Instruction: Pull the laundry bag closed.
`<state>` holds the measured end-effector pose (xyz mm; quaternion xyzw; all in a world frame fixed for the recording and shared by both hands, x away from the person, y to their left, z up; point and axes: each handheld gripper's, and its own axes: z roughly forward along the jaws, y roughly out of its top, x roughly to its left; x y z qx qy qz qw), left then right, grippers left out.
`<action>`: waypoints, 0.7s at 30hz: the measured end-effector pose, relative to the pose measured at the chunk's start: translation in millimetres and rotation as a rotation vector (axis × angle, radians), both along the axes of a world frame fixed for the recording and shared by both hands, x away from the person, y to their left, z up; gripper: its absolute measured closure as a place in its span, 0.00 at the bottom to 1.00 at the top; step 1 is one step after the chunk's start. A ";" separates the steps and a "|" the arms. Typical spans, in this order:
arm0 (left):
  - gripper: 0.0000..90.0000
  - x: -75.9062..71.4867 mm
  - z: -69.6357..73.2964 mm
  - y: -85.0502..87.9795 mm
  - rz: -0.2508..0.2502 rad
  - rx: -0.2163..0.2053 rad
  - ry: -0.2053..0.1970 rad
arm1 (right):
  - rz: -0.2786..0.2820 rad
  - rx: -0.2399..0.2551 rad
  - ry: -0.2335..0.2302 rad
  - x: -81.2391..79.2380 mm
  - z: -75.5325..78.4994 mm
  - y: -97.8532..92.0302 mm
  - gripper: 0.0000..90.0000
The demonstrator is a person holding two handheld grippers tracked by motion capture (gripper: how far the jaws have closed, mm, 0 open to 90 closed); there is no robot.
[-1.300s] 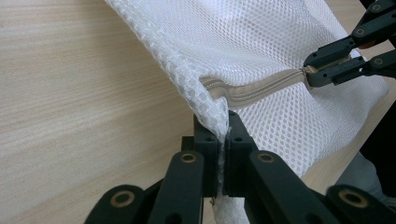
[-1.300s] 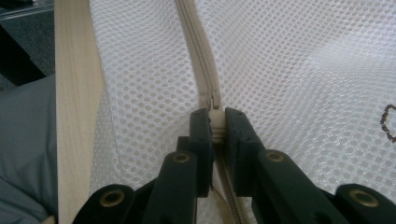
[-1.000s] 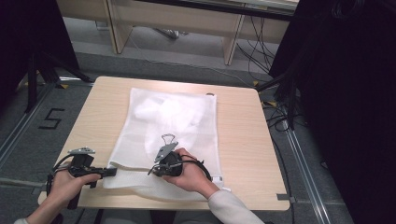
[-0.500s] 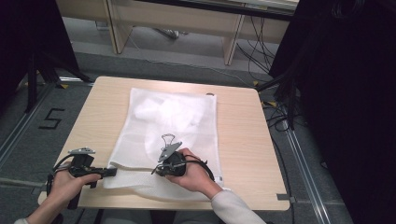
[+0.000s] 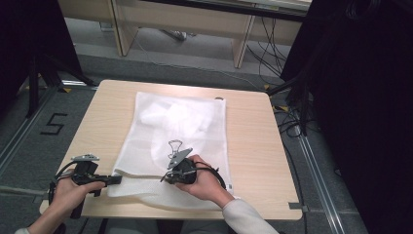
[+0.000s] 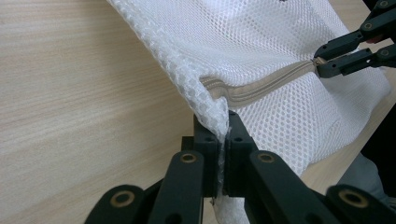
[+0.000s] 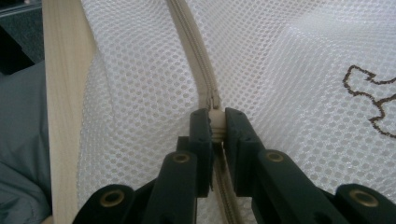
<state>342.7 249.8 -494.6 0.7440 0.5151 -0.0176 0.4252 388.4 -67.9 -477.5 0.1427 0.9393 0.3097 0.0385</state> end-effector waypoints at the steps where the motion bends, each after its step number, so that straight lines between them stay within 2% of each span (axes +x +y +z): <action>1: 0.96 0.0 0.0 -0.1 -0.001 0.002 -0.001 | -0.010 0.001 0.009 -0.6 0.0 -0.4 0.92; 6: 0.96 0.1 0.0 -0.2 -0.001 0.002 -0.001 | -0.021 0.003 0.005 -1.0 -0.5 -2.0 0.92; 7: 0.96 0.1 0.0 -0.2 -0.001 0.002 -0.001 | -0.006 0.002 -0.003 -0.5 -0.3 -1.9 0.92; 11: 0.96 0.0 0.0 -0.4 0.000 0.003 -0.001 | -0.028 0.000 0.012 -1.7 0.3 -3.4 0.92; 13: 0.96 0.1 -0.1 0.1 0.001 0.001 0.000 | -0.018 -0.003 -0.003 -0.3 -0.7 -4.6 0.92; 21: 0.96 -0.1 0.0 0.0 0.001 -0.001 -0.001 | -0.032 -0.002 0.002 -1.0 -0.4 -8.0 0.92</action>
